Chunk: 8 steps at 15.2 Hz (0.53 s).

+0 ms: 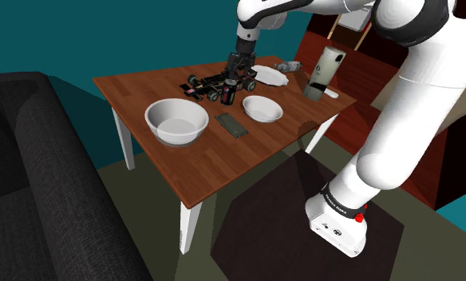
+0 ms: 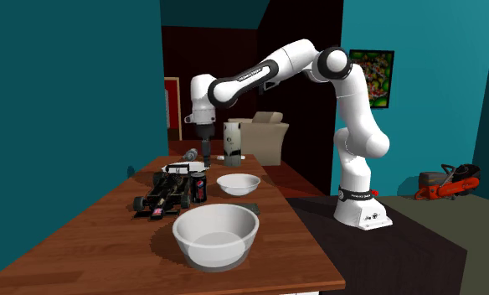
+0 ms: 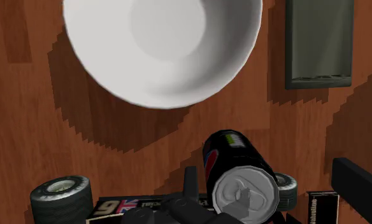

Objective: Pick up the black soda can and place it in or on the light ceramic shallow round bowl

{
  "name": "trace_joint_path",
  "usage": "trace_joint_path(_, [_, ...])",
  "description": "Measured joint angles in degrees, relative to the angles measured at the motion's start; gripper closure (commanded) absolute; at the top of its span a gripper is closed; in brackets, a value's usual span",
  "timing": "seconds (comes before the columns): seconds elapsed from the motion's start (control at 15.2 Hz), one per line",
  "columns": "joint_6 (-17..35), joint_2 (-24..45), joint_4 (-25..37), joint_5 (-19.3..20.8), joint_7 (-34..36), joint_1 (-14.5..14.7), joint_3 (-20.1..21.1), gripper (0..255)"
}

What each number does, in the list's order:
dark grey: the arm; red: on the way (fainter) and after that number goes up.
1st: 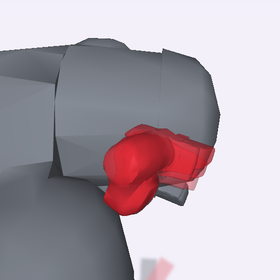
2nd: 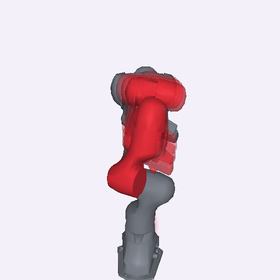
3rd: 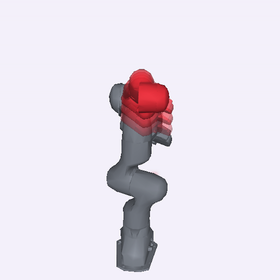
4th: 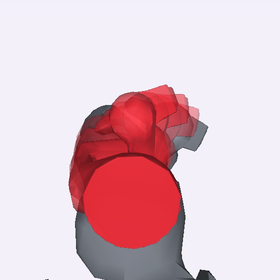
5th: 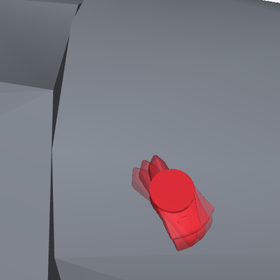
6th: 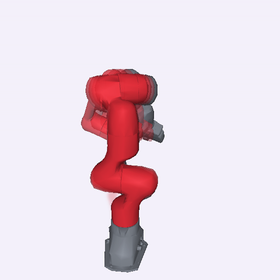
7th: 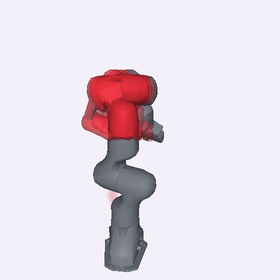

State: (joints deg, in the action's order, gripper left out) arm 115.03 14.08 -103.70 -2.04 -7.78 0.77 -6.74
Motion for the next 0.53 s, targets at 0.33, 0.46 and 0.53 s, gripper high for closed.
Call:
trace_joint_path(0.33, [1.15,8.35,7.28,-0.92,-0.17,-0.46,0.21,0])
trace_joint_path(0.46, [2.35,9.26,6.99,-1.04,-0.17,-0.46,0.28,0])
trace_joint_path(0.53, [2.87,9.66,6.88,-1.10,-0.21,-0.48,0.30,0])
